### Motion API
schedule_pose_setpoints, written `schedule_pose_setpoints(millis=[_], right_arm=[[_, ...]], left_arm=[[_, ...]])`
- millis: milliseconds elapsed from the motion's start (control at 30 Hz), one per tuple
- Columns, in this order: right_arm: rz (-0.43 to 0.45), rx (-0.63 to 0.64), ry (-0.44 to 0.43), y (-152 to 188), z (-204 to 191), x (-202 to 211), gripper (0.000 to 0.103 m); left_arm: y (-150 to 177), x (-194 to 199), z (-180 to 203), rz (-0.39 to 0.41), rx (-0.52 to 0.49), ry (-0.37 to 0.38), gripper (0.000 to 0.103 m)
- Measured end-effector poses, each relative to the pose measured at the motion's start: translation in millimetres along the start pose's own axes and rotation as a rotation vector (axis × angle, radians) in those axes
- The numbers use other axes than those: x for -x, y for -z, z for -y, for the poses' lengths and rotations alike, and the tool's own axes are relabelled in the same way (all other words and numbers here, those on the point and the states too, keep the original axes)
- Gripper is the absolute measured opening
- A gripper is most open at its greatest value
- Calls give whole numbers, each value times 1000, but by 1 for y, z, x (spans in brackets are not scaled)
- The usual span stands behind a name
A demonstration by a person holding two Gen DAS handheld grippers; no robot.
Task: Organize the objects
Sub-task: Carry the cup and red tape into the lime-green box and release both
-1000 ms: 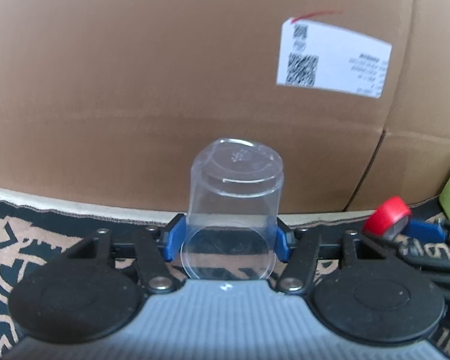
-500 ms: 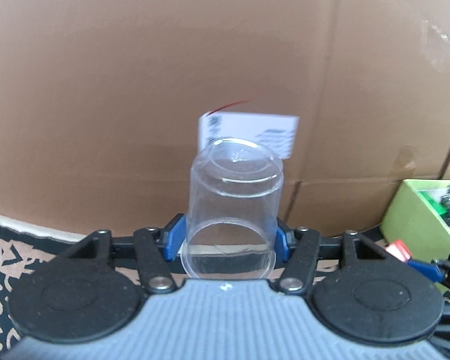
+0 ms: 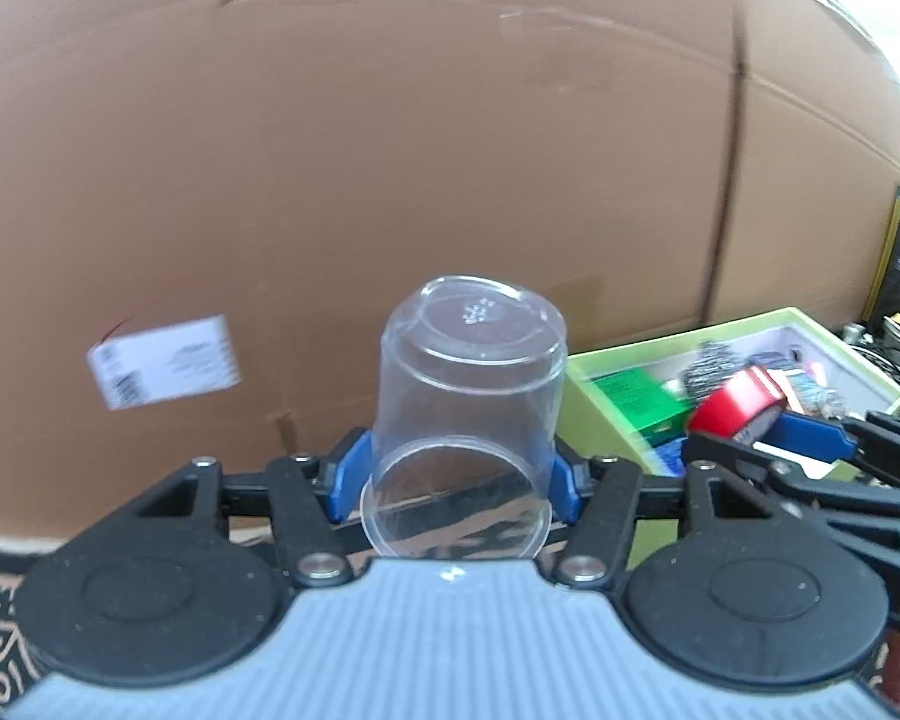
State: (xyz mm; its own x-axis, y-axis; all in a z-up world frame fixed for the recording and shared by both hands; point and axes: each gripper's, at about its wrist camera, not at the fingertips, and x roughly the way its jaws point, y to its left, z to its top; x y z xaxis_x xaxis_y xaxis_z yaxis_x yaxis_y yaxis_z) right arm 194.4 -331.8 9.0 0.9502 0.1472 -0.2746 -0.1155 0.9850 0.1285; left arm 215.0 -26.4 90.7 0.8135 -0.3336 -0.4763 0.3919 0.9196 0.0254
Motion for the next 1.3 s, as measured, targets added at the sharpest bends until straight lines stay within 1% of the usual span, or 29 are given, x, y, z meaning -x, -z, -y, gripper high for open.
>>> schedule_pose_setpoints(millis=[100, 133, 267, 333, 367, 433, 567, 633, 700, 800, 833, 867, 900, 967, 1033, 1133, 1300], right_arm=[[24, -36, 36, -3, 23, 6, 51], [32, -38, 54, -3, 31, 9, 51], [64, -40, 160, -2, 64, 13, 51], [75, -56, 209, 1, 84, 11, 51], [80, -65, 237, 2, 93, 10, 51], [88, -75, 273, 4, 108, 10, 51], [117, -85, 292, 9, 131, 8, 51], [117, -99, 303, 10, 140, 5, 51], [115, -109, 307, 12, 146, 5, 51], [126, -83, 308, 13, 148, 2, 51], [134, -70, 306, 14, 146, -1, 52], [137, -52, 303, 16, 145, -3, 61], [123, -36, 307, 17, 144, -7, 72], [100, -13, 330, 19, 143, -10, 72], [85, -4, 339, 20, 142, -12, 73], [78, -12, 353, 22, 144, -11, 79], [75, -13, 370, 24, 145, -9, 82]], left_arm=[[-10, -6, 24, 1, -31, 24, 59], [-6, -16, 30, -1, -37, 38, 59], [-17, -27, 67, -9, -63, 75, 59], [-18, -40, 87, -5, -86, 78, 59], [-14, -55, 95, -3, -97, 79, 59], [-17, -68, 113, -4, -106, 92, 59], [-25, -88, 147, -16, -130, 107, 59], [-30, -96, 159, -11, -134, 115, 60], [-34, -103, 172, -3, -145, 116, 60], [-39, -118, 185, 5, -162, 119, 61], [-39, -122, 188, 3, -165, 117, 66], [-39, -128, 189, -1, -167, 116, 72], [-37, -132, 189, -2, -163, 107, 75], [-33, -140, 187, -1, -162, 94, 96], [-27, -145, 183, 5, -159, 70, 103], [-20, -147, 181, 11, -172, 63, 103], [-17, -144, 182, -9, -155, 55, 103]])
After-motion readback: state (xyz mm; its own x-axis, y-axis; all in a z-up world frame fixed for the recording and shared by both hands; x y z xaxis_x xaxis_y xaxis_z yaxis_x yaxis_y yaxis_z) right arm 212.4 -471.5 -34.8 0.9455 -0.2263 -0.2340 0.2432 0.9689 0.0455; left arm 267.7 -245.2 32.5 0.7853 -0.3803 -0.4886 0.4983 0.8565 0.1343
